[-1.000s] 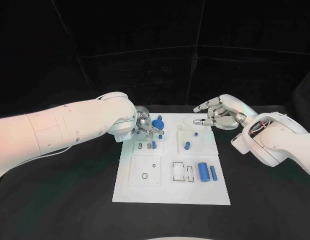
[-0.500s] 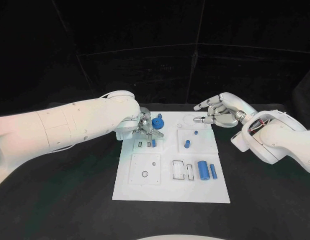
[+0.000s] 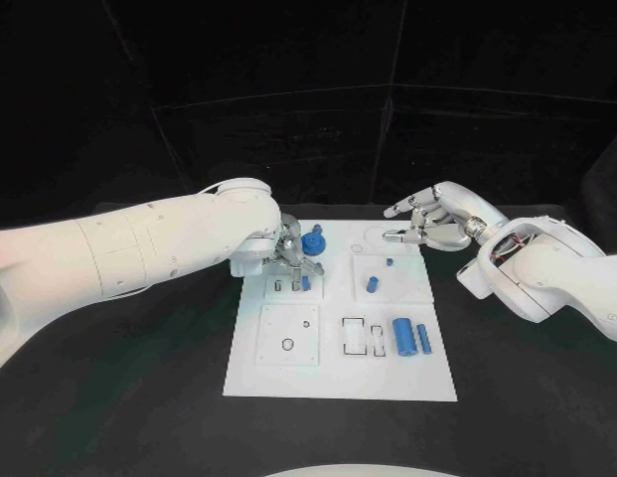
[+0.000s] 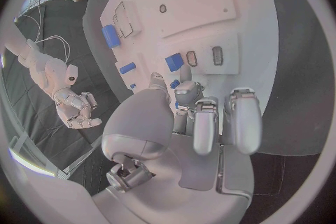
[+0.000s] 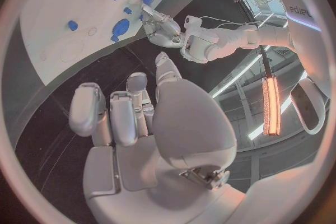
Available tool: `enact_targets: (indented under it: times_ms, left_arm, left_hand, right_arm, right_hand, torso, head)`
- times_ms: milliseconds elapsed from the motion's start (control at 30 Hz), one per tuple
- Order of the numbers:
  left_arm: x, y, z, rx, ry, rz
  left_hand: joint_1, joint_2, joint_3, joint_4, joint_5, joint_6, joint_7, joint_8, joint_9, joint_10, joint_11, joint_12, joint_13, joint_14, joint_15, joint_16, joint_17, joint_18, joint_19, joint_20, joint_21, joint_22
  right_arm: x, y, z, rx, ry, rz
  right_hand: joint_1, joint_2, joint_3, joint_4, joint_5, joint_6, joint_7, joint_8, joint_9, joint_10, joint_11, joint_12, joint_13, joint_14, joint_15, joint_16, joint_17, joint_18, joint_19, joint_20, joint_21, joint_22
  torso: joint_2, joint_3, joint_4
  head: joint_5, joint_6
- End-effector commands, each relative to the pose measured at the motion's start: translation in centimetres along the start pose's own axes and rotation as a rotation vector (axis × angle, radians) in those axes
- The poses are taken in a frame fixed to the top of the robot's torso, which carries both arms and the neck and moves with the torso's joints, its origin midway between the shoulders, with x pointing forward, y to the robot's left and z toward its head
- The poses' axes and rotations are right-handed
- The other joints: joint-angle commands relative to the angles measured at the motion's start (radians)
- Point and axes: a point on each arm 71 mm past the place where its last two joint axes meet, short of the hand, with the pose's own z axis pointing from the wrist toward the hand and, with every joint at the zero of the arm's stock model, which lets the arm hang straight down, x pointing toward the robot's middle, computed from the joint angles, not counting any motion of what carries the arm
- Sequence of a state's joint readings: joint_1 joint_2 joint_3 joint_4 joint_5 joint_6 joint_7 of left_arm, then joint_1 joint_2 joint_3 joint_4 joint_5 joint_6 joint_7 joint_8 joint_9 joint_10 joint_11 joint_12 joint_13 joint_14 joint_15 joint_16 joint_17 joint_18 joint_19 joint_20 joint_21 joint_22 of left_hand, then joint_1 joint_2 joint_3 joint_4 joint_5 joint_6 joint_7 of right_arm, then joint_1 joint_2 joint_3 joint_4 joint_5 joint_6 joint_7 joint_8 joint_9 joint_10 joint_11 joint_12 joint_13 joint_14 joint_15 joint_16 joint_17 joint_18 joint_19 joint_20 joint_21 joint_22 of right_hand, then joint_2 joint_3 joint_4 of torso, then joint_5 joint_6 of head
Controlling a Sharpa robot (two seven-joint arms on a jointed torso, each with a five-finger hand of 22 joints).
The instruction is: Assemble the parts on the task board
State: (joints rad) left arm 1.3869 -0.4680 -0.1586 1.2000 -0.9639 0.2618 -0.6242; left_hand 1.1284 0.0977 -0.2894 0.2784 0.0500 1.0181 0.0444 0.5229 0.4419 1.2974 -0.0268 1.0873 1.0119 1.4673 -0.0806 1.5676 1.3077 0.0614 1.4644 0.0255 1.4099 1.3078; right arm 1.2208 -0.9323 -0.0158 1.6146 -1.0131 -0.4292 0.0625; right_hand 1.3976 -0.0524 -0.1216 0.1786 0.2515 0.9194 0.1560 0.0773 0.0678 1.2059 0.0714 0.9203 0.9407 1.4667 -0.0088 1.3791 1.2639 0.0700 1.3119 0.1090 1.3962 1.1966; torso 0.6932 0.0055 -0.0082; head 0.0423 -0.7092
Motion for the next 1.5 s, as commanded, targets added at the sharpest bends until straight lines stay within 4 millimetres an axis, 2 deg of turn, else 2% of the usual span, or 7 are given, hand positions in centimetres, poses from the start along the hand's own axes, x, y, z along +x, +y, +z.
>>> enact_targets:
  times_ms: [33,767,1133,1367,1433,1500]
  left_arm:
    - [0.08,0.04,-0.01,-0.014,0.025,0.035]
    - [0.43,-0.55,0.15,-0.009,0.045,0.055]
    - [0.64,-0.71,0.24,-0.009,0.06,0.067]
    - [0.69,-0.7,0.27,-0.011,0.061,0.068]
    - [0.68,-0.71,0.27,-0.01,0.059,0.065]
    - [0.69,-0.73,0.26,-0.008,0.057,0.058]
  left_hand:
    - [0.006,0.008,0.001,-0.005,-0.001,-0.01,0.0,0.004,0.003,0.007,0.001,0.005,0.001,0.104,-0.007,0.003,0.263,-0.011,0.028,-0.005,0.003,0.003]
    - [0.046,0.023,0.021,-0.037,0.0,-0.031,0.0,0.031,0.037,0.006,0.0,0.011,0.008,0.104,-0.007,0.003,0.263,-0.01,0.023,-0.005,0.002,0.002]
    - [0.084,0.03,0.055,-0.075,0.0,-0.046,0.0,0.046,0.058,0.004,0.0,0.011,0.01,0.104,-0.007,0.003,0.263,-0.009,0.019,-0.005,-0.001,-0.001]
    - [0.094,0.032,0.068,-0.087,0.0,-0.051,0.0,0.048,0.063,0.003,0.0,0.01,0.01,0.104,-0.007,0.003,0.263,-0.008,0.018,-0.005,-0.003,-0.003]
    - [0.102,0.036,0.077,-0.093,0.0,-0.053,0.0,0.049,0.065,0.003,0.0,0.01,0.011,0.104,-0.007,0.003,0.263,-0.008,0.017,-0.005,-0.004,-0.003]
    - [0.133,0.048,0.104,-0.116,0.001,-0.059,-0.003,0.048,0.068,0.001,-0.002,0.008,0.009,0.104,-0.009,0.003,0.263,-0.007,0.016,-0.006,-0.005,-0.005]
  right_arm:
    - [0.0,0.07,0.08,0.001,0.007,0.003]
    - [0.12,-0.14,0.41,0.014,0.011,0.002]
    - [0.17,-0.17,0.53,0.015,0.012,0.001]
    - [0.18,-0.18,0.56,0.015,0.013,0.001]
    - [0.18,-0.18,0.57,0.015,0.013,0.001]
    - [0.19,-0.17,0.58,0.015,0.013,0.001]
  right_hand:
    - [0.004,0.004,-0.008,0.0,0.005,0.005,-0.003,0.006,0.001,0.003,-0.007,0.0,-0.001,0.037,0.0,-0.004,-0.001,0.012,-0.001,-0.006,-0.003,-0.001]
    - [0.008,0.007,-0.011,-0.002,0.012,0.006,-0.003,0.006,0.001,0.004,-0.007,0.001,-0.002,0.037,-0.001,-0.005,-0.003,0.013,-0.001,-0.006,-0.004,-0.003]
    - [0.011,0.009,-0.012,-0.003,0.014,0.006,-0.003,0.006,0.001,0.004,-0.007,0.001,-0.003,0.037,-0.001,-0.007,-0.005,0.013,-0.002,-0.007,-0.005,-0.004]
    - [0.011,0.009,-0.012,-0.003,0.014,0.006,-0.003,0.006,0.001,0.004,-0.007,0.001,-0.003,0.037,-0.001,-0.007,-0.005,0.013,-0.002,-0.007,-0.005,-0.004]
    - [0.011,0.009,-0.012,-0.003,0.014,0.006,-0.003,0.006,0.001,0.004,-0.007,0.001,-0.003,0.037,-0.001,-0.007,-0.005,0.013,-0.002,-0.007,-0.005,-0.004]
    - [0.011,0.009,-0.012,-0.003,0.014,0.006,-0.003,0.006,0.001,0.004,-0.007,0.001,-0.003,0.037,-0.001,-0.007,-0.005,0.013,-0.002,-0.007,-0.005,-0.004]
  torso:
    - [0.0,0.0007,-0.0002]
    - [0.0,0.0006,0.0]
    - [0.0,0.0006,0.0005]
    - [0.0,0.0011,0.0002]
    - [0.0,0.001,0.0]
    - [0.0,0.001,-0.0005]
  head:
    - [0.002,-0.002]
    - [0.001,-0.007]
    - [0.001,-0.012]
    - [0.001,-0.013]
    - [0.001,-0.013]
    - [0.002,-0.013]
